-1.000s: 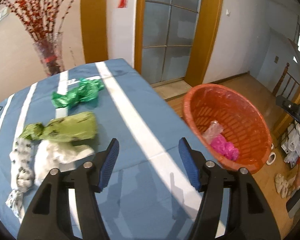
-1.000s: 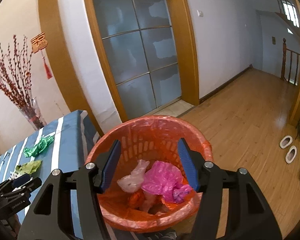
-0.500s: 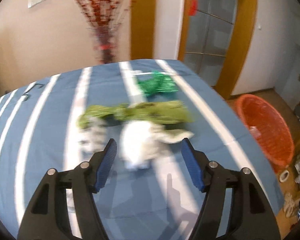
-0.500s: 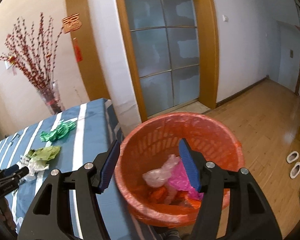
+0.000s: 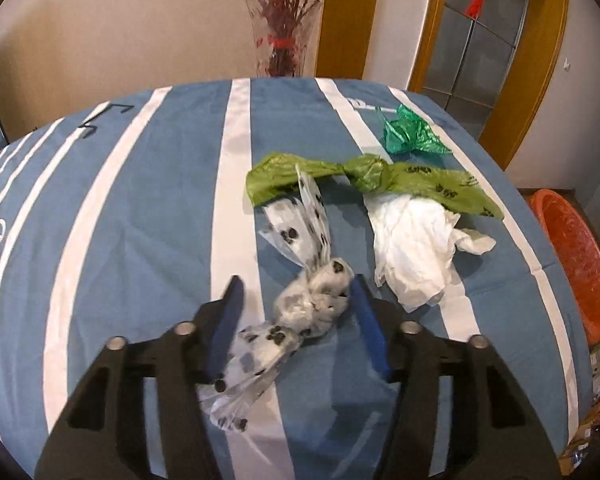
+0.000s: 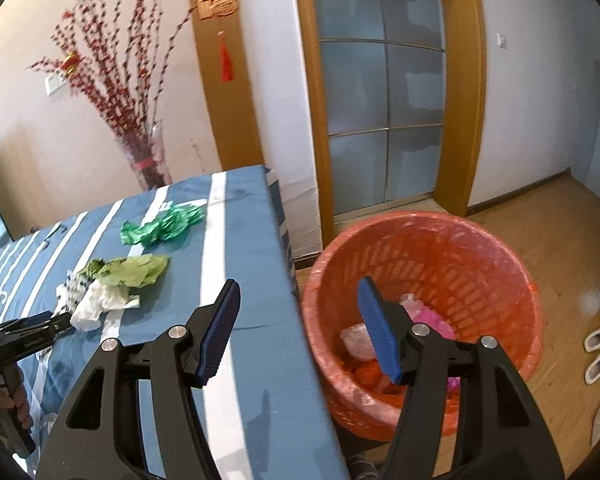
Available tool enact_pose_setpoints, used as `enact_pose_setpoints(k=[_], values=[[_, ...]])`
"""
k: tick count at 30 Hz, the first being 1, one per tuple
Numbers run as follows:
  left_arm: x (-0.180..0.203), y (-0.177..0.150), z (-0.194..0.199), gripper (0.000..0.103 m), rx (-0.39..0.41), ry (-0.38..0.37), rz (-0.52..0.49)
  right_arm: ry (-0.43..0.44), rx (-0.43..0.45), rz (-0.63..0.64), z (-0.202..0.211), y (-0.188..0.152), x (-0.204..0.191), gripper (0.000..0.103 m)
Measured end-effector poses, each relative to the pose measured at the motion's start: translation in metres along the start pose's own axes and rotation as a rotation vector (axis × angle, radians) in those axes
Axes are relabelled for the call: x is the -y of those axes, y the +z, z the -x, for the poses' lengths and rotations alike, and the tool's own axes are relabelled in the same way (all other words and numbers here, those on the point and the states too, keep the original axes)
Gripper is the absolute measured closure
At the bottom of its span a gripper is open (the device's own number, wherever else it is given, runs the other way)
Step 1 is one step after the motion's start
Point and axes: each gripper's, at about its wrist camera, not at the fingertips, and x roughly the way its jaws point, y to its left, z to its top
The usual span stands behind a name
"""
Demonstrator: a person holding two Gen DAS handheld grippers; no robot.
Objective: Collect trash
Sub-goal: 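Grasp the paw-print bag with the left tool while the right tool grasps the white bag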
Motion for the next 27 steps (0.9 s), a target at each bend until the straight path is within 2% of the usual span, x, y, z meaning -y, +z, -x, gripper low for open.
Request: enact_pose_setpoints(k=[2,4,10,19,22,27], values=[[-0.001,0.001,0.0,0.068,0.002,-0.012,0.001,0.009,-0.005,0.012,-0.001,-0.001,-0.006,0.041],[-0.002,0.001,0.0,0.084,0.001,-0.018,0.005,0.021,-0.013,0.023,-0.003,-0.002,-0.013,0.041],[-0.014,-0.005,0.01,0.086,0.028,-0.016,0.011,0.099,-0.05,0.05,-0.011,-0.005,-0.045,0.041],[-0.06,-0.004,0.039,0.086,0.094,0.027,0.07,0.307,-0.147,0.115,-0.037,-0.014,-0.13,0.044],[-0.074,-0.004,0.042,0.086,0.102,0.036,0.094,0.339,-0.175,0.14,-0.051,-0.017,-0.16,0.044],[-0.091,-0.003,0.041,0.086,0.104,0.038,0.122,0.329,-0.232,0.152,-0.079,-0.02,-0.19,0.044]])
